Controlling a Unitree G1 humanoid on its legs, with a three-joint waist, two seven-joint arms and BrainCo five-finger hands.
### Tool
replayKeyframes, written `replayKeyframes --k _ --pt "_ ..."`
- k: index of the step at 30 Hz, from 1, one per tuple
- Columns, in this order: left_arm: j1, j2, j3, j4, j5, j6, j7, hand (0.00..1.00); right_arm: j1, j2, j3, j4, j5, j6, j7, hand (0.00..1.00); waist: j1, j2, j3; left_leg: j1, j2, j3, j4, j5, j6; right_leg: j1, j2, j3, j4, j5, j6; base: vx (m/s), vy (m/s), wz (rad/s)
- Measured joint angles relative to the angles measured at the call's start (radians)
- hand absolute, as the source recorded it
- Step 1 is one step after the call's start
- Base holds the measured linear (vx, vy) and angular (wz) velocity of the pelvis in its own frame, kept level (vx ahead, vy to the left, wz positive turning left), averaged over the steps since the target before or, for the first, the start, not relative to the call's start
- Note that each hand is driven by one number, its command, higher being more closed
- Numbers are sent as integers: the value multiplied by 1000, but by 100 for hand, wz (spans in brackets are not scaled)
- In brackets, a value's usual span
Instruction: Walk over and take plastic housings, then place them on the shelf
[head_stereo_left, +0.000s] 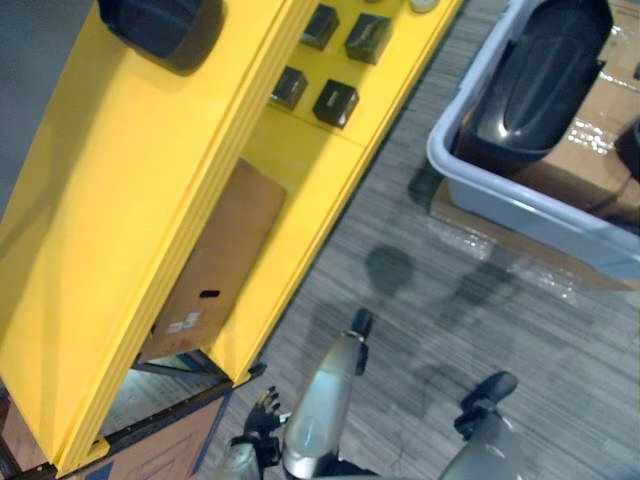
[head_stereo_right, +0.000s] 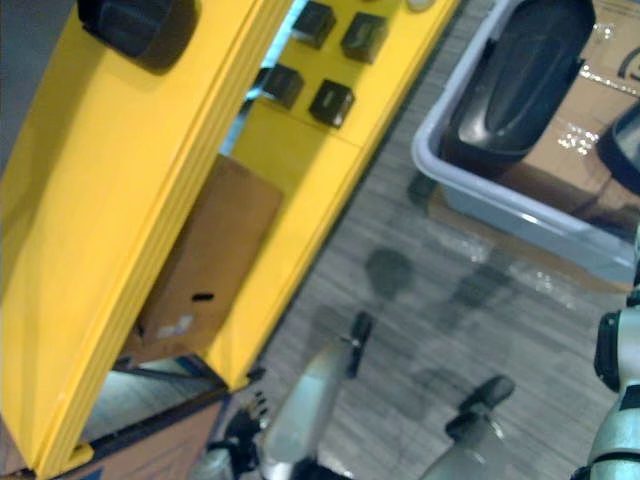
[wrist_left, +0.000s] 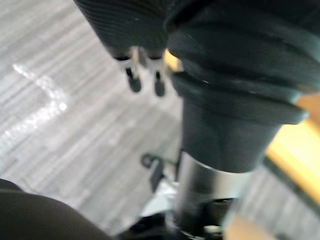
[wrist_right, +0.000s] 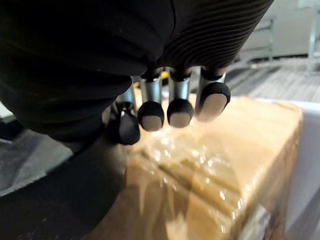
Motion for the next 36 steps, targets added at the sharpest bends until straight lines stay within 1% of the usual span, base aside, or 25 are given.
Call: replayKeyframes --k 1,2,5,8,12,14,17,19,21,23,25,26,27,28,29,30,31,32,33,34,35,36 --pt "3 4 0 -12 -1 0 5 0 4 7 22 0 -20 -24 0 100 -1 -7 5 12 9 2 4 -5 -3 12 7 0 0 -1 -1 -7 -5 -9" --pt "3 7 0 -14 -1 0 6 0 4 10 26 -1 -27 -32 0 100 -1 -11 8 19 11 3 4 -6 -3 18 8 0 0 -2 -3 -22 -4 -8" --pt "28 21 16 -53 -1 0 17 0 4 23 43 -12 -50 -66 -4 100 -20 -38 27 39 17 11 0 -7 -3 28 8 4 11 -6 -9 -47 9 -5" --pt "43 25 33 -76 -1 -1 17 0 4 30 47 -13 -56 -77 -39 100 -28 -54 39 44 24 20 0 -7 -3 27 9 7 16 -6 -9 -71 15 -6" --pt "60 32 33 -104 3 -6 33 0 2 35 72 -18 -56 -83 -74 100 -32 -64 46 52 32 27 -2 -6 -4 27 15 17 17 -3 -11 -65 12 -7" --pt "76 41 33 -125 9 -17 41 0 1 49 76 -50 -56 -88 -108 100 -42 -78 56 67 37 42 -14 -1 -5 27 17 30 11 3 -11 -23 10 -14" --pt "78 54 27 -138 18 -19 52 0 -7 50 85 -54 -56 -110 -151 100 -53 -82 58 68 41 45 -16 0 -6 28 22 33 3 9 -11 -12 11 -6" --pt "96 66 15 -183 18 -19 93 0 -7 61 85 -57 -54 -137 -207 100 -66 -97 68 79 45 46 -34 11 -8 38 24 30 -8 13 -11 0 0 0" --pt "115 69 6 -217 23 -19 143 0 -6 62 83 -81 -52 -151 -254 100 -73 -99 70 81 45 45 -35 12 -8 42 26 28 -10 14 -11 -10 -3 3" --pt "123 77 -1 -243 90 -18 187 0 -4 64 81 -96 -52 -179 -296 100 -77 -99 70 83 44 44 -41 18 -7 44 25 28 -14 17 -12 0 0 0" --pt "129 102 -12 -282 216 -13 236 0 12 82 71 -123 -52 -217 -353 100 -83 -107 75 99 40 45 -65 34 -10 53 25 26 -22 22 -14 -31 1 4" --pt "131 106 -11 -291 252 -9 248 0 18 88 70 -129 -52 -231 -368 100 -84 -109 77 103 38 45 -69 35 -10 56 25 25 -22 22 -14 -52 2 3" --pt "132 115 -12 -310 299 3 267 0 28 97 69 -135 -53 -250 -387 100 -84 -113 79 112 36 45 -77 40 -12 60 25 26 -22 22 -14 -60 -2 2" --pt "134 131 -13 -341 381 23 295 0 53 109 58 -159 -54 -277 -416 100 -85 -116 79 113 37 42 -81 43 -13 60 28 26 -22 21 -15 -69 0 1" --pt "133 144 -13 -353 426 30 306 0 74 120 42 -183 -54 -294 -434 100 -88 -117 79 113 38 41 -81 44 -14 61 30 26 -22 22 -16 -58 -1 2" --pt "133 154 -11 -359 449 31 310 0 93 134 27 -208 -54 -301 -444 100 -93 -121 78 113 39 40 -80 44 -14 61 31 27 -22 22 -16 -49 8 -1" --pt "132 177 -7 -381 492 44 323 0 130 164 12 -248 -54 -316 -467 100 -105 -130 78 114 40 40 -79 44 -14 62 33 29 -22 22 -16 -38 10 0" --pt "119 199 25 -435 514 42 346 0 176 187 1 -291 -55 -332 -492 100 -115 -141 77 114 43 40 -78 45 -15 62 36 30 -22 23 -18 -35 8 -1" --pt "96 198 43 -476 531 40 358 0 196 195 -5 -310 -56 -338 -502 100 -117 -145 78 114 45 40 -78 46 -16 63 37 30 -22 24 -19 -45 7 -1" --pt "12 182 64 -534 583 32 395 0 222 212 -7 -344 -58 -346 -511 100 -127 -153 76 114 47 41 -77 48 -16 63 39 32 -22 26 -21 -63 10 -6" --pt "-96 165 76 -544 632 22 422 0 246 235 -7 -395 -58 -348 -512 100 -142 -166 75 119 49 47 -80 51 -16 64 40 37 -24 30 -23 -68 13 -11" --pt "-144 159 77 -540 653 24 430 0 259 249 -7 -423 -60 -351 -512 100 -151 -177 74 123 52 52 -82 51 -16 64 43 44 -27 32 -24 -63 14 -29"
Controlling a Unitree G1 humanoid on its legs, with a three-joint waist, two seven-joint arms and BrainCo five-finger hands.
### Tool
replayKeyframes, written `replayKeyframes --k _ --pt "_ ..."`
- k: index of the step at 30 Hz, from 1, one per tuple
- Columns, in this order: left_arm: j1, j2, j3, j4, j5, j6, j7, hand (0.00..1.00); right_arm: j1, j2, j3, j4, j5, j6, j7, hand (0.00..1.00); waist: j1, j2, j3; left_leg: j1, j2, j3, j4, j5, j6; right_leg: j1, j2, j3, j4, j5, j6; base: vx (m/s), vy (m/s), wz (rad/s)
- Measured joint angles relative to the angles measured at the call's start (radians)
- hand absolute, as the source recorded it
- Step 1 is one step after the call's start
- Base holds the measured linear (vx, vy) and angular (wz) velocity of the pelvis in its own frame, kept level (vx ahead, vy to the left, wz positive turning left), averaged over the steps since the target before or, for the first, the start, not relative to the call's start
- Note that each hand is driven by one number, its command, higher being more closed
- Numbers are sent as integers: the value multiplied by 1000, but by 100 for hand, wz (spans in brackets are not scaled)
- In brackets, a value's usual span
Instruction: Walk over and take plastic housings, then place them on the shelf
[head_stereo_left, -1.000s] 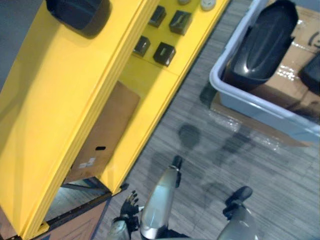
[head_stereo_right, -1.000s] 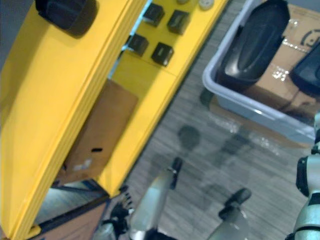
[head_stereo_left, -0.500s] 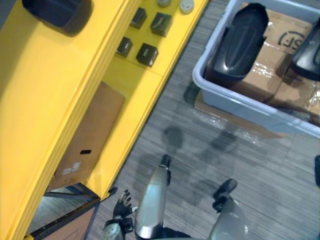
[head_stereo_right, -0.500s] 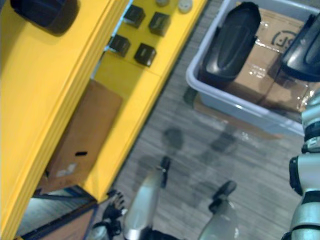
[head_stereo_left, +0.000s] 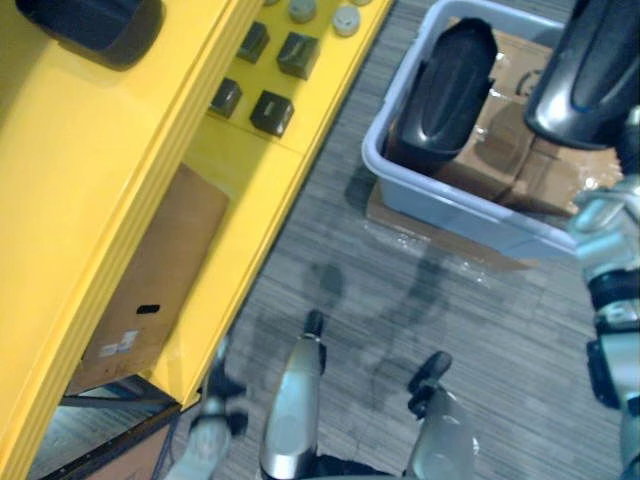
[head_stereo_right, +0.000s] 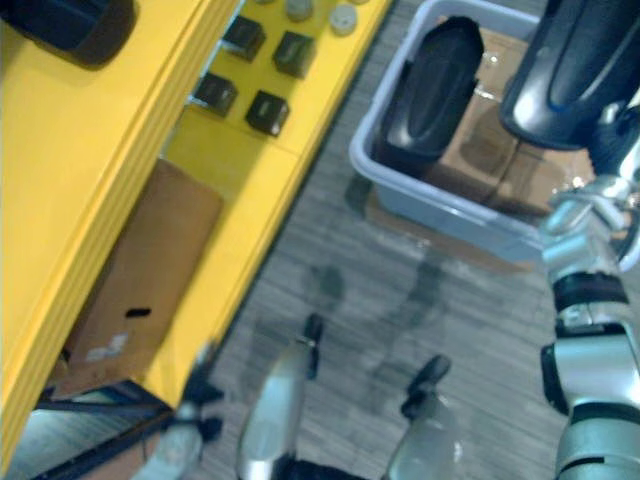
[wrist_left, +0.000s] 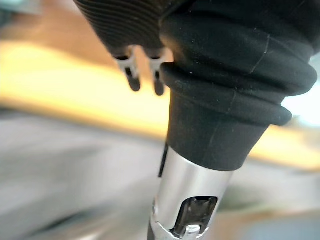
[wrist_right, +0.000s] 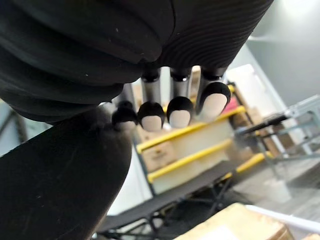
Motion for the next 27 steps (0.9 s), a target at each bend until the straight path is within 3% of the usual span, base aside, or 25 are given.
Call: replayKeyframes --k 1,2,4,5,6,10,13,16,21,23,24,27 --pt "-77 -1 2 22 39 6 12 0 40 38 0 -63 -20 -10 -1 100 -16 -39 -2 20 10 24 -15 1 -1 0 5 19 -11 5 -2 -31 6 -41" --pt "-102 0 4 36 53 11 23 0 66 52 0 -96 -31 -16 -2 100 -20 -59 -5 32 15 39 -22 1 -1 1 9 29 -21 9 -5 -14 -2 -53" --pt "-160 -1 4 125 140 72 83 0 150 79 -2 -215 -62 -32 -7 100 -66 -117 -14 65 31 66 -43 1 -2 18 29 57 -55 26 -5 36 -12 -40" --pt "-172 -1 4 154 161 90 93 0 164 80 -5 -235 -65 -34 -10 100 -69 -128 -16 76 37 77 -50 1 -3 18 33 66 -59 28 -7 63 -23 -42" --pt "-201 -2 4 228 225 143 114 0 193 81 -30 -279 -72 -38 -12 100 -75 -142 -20 97 49 100 -58 2 -5 19 42 82 -63 30 -9 50 -23 -39" --pt "-264 -2 8 378 322 248 125 0 216 88 -56 -334 -75 -40 -12 100 -94 -144 -20 129 73 130 -79 6 -16 19 65 111 -65 31 -15 29 -31 -26" --pt "-285 -3 9 425 321 270 133 0 238 105 -56 -377 -83 -59 -12 100 -100 -148 -22 147 90 150 -92 5 -24 16 80 129 -65 28 -19 8 -35 -24" --pt "-310 -4 15 434 240 242 153 0 253 127 -56 -413 -111 -61 -11 100 -112 -162 -30 151 98 160 -94 3 -30 9 89 146 -66 29 -22 6 -9 -13" --pt "-353 -47 49 388 -5 95 135 0 298 152 -62 -554 -186 -87 21 100 -122 -181 -41 166 99 178 -102 3 -31 6 89 159 -69 30 -23 20 8 -8" --pt "-379 -84 34 320 -155 16 58 0 304 175 -68 -589 -234 -119 53 100 -122 -184 -43 177 98 184 -103 3 -31 14 88 162 -69 30 -24 10 9 -2" --pt "-383 -93 25 301 -200 -3 28 0 304 182 -69 -596 -243 -126 62 100 -122 -184 -43 183 97 187 -105 3 -31 17 87 165 -69 30 -24 18 25 -5" --pt "-391 -120 -28 237 -431 -49 -153 0 313 222 -69 -607 -302 -158 104 100 -132 -191 -65 205 93 196 -121 3 -32 31 85 171 -77 30 -23 3 16 -3"
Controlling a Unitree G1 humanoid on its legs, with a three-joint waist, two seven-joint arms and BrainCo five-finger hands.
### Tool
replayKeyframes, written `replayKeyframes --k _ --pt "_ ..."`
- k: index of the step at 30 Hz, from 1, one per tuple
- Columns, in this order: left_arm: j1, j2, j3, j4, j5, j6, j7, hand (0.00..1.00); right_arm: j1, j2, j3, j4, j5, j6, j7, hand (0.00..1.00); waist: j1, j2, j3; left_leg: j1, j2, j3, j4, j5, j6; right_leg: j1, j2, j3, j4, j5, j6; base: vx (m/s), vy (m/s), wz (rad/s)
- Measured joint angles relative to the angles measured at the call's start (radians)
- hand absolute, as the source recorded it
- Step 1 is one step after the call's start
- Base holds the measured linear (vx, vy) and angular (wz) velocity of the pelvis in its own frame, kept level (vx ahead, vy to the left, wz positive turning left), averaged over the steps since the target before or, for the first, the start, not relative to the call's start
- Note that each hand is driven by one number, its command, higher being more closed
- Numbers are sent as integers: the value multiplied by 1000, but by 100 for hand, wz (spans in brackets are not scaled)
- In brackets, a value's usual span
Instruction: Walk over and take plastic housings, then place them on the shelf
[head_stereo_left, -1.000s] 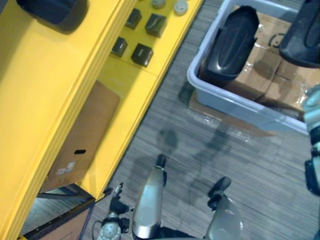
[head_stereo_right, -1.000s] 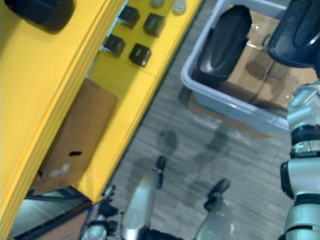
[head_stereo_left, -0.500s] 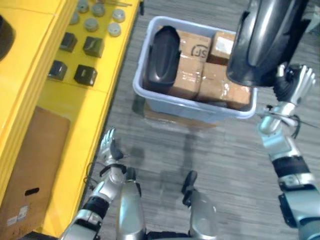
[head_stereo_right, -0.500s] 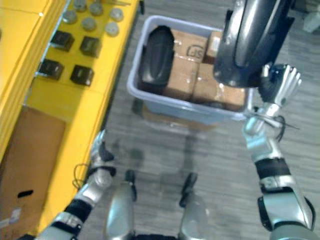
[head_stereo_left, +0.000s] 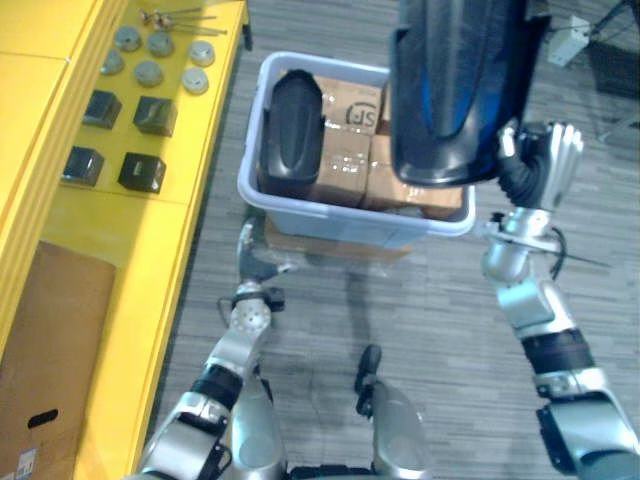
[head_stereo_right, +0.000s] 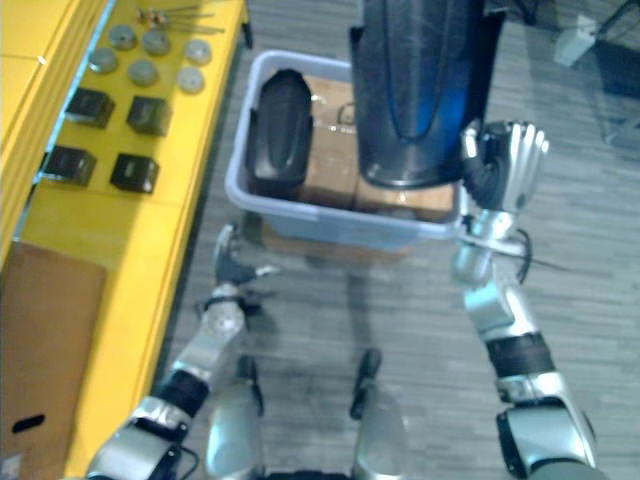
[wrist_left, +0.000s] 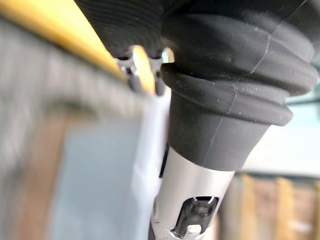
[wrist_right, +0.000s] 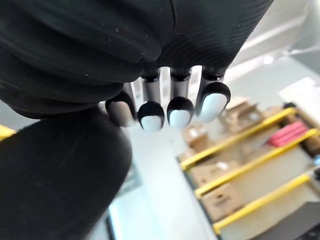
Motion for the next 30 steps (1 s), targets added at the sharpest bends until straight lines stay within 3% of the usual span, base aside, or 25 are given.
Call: replayKeyframes --k 4,9,11,13,21,30 --pt "1 -15 -14 -22 -236 -3 -172 0 20 8 0 1 -67 -45 30 100 -18 0 -20 18 -3 12 -14 0 0 9 -2 8 -10 3 4 5 13 -5" --pt "7 -19 -16 -51 -462 12 -314 0 57 8 2 7 -114 -76 67 100 -39 9 -58 48 -7 20 -38 0 -1 37 0 8 -40 10 8 22 5 -1" --pt "8 -20 -19 -84 -584 38 -392 0 70 8 7 14 -129 -79 85 100 -44 20 -85 49 -10 23 -43 0 -1 37 -1 9 -48 11 9 45 11 -2" --pt "8 -21 -21 -102 -640 50 -427 0 70 8 14 39 -137 -94 90 100 -44 28 -92 59 -10 27 -47 1 -1 44 -1 9 -53 12 9 45 7 -3" --pt "21 -19 -16 -117 -799 49 -493 0 79 1 35 54 -166 -123 152 100 -47 49 -106 84 -14 38 -69 1 -2 67 -1 9 -77 19 13 5 1 0" --pt "24 -12 -12 -152 -802 51 -490 0 111 -3 103 59 -188 -165 176 100 -51 49 -106 82 -18 38 -72 1 -2 69 -2 8 -89 22 15 0 0 0"
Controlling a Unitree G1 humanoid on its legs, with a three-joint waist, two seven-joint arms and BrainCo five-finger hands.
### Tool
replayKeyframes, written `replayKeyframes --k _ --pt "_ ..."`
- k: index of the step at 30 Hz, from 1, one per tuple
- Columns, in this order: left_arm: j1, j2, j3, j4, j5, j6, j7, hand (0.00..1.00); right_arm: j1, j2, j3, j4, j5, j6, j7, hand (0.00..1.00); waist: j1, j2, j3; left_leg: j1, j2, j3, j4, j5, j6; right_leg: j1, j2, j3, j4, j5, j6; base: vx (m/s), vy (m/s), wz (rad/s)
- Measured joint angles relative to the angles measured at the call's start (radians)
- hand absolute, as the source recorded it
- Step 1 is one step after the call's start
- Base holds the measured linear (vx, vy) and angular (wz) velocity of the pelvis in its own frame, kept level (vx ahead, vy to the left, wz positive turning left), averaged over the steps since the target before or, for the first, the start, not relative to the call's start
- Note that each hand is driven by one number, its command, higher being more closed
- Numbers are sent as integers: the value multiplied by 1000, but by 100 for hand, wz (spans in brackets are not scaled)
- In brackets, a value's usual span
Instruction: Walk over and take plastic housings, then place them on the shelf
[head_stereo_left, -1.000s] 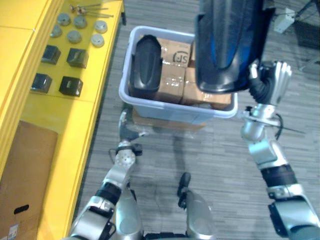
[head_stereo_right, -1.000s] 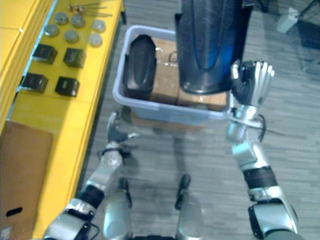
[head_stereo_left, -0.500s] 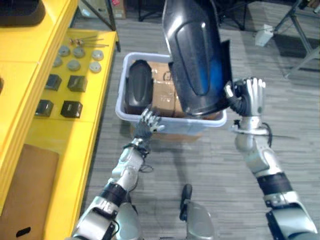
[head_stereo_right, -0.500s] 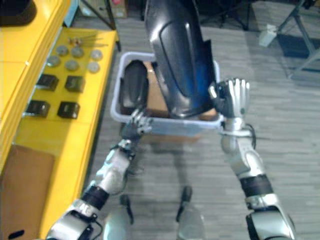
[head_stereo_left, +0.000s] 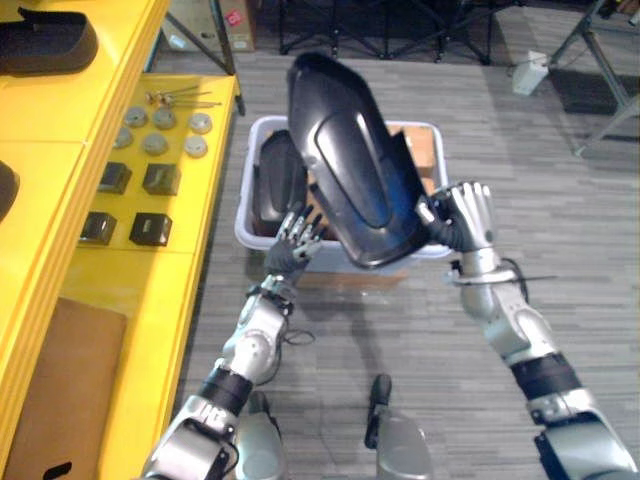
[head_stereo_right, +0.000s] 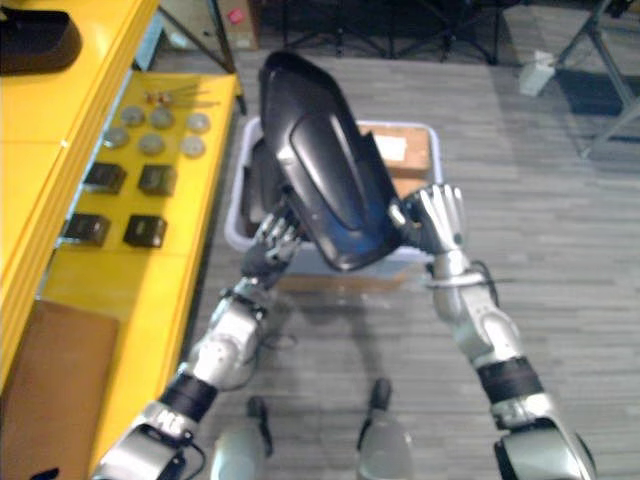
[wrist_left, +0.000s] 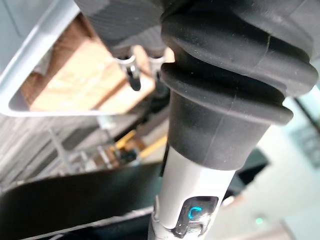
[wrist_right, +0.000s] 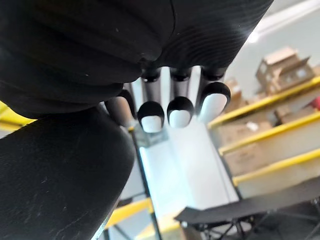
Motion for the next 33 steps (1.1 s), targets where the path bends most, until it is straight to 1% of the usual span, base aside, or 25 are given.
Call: replayKeyframes --k 3,5,9,10,13,14,16,19,20,22,25,26,27,31,33 --pt "-8 2 0 -9 0 4 6 0 6 0 20 0 -10 -18 0 100 -1 0 0 0 -1 0 -1 0 0 1 -1 0 -1 0 0 0 0 0" --pt "-13 2 -1 -9 9 9 8 0 14 0 36 0 -17 -21 0 100 -1 0 -2 0 -2 0 -1 0 0 1 -1 0 -1 0 0 0 0 0" --pt "-14 1 -10 -8 20 26 17 0 52 3 77 0 -20 -24 29 100 -1 7 -41 1 -3 2 -6 0 0 1 -2 0 -6 0 0 0 0 0" --pt "-15 1 -10 -7 39 30 23 0 59 3 84 0 -20 -29 38 100 -1 9 -50 3 -3 4 -8 0 0 3 -2 0 -9 2 0 0 0 0" --pt "-21 4 -13 -7 53 39 49 0 63 9 86 2 -20 -40 38 100 -2 10 -51 18 -4 6 -15 1 -1 26 0 0 -31 13 -1 -15 2 -1" --pt "-23 4 -15 -7 68 41 57 100 63 9 86 2 -20 -40 38 100 -2 10 -51 17 -4 6 -16 1 -1 29 1 -1 -39 17 -1 -43 5 1" --pt "-24 11 -25 -7 78 44 68 100 63 9 94 7 -20 -40 38 100 -2 10 -51 17 -6 6 -18 1 -2 31 1 -1 -49 25 1 -18 3 0" --pt "-25 30 -37 -7 90 67 107 100 69 9 119 33 -20 -40 38 100 -2 10 -51 17 -8 6 -21 2 -2 32 1 -1 -53 28 1 0 0 0" --pt "-25 31 -37 -6 104 77 130 100 73 10 126 33 -20 -41 38 100 -2 10 -51 18 -9 6 -23 4 -2 33 0 -2 -54 28 1 0 0 0" --pt "-26 31 -37 -6 141 85 152 100 84 14 127 33 -19 -48 38 100 -1 9 -52 22 -13 5 -30 10 -3 34 -2 -3 -56 28 1 12 6 2" --pt "-35 33 -36 7 205 85 185 100 100 17 148 32 -18 -58 34 100 2 9 -52 30 -15 5 -34 12 -2 43 -2 -5 -61 28 1 9 4 1" --pt "-41 33 -36 23 211 86 194 100 107 19 157 31 -17 -58 34 100 2 9 -53 37 -15 5 -36 12 -2 53 -2 -6 -65 28 2 0 0 0" --pt "-41 33 -36 41 228 87 210 100 120 29 169 30 -17 -58 34 100 2 9 -69 39 -16 5 -38 12 -2 57 -2 -7 -72 29 3 0 0 0" --pt "-37 33 -37 56 234 84 221 100 148 48 189 21 -15 -59 12 100 5 8 -92 52 -18 5 -49 13 -3 70 -2 -9 -79 30 4 0 0 0" --pt "-36 33 -37 56 234 75 219 100 153 60 195 20 -15 -59 0 100 5 6 -97 52 -18 5 -49 13 -3 71 -2 -9 -82 31 5 0 0 0"
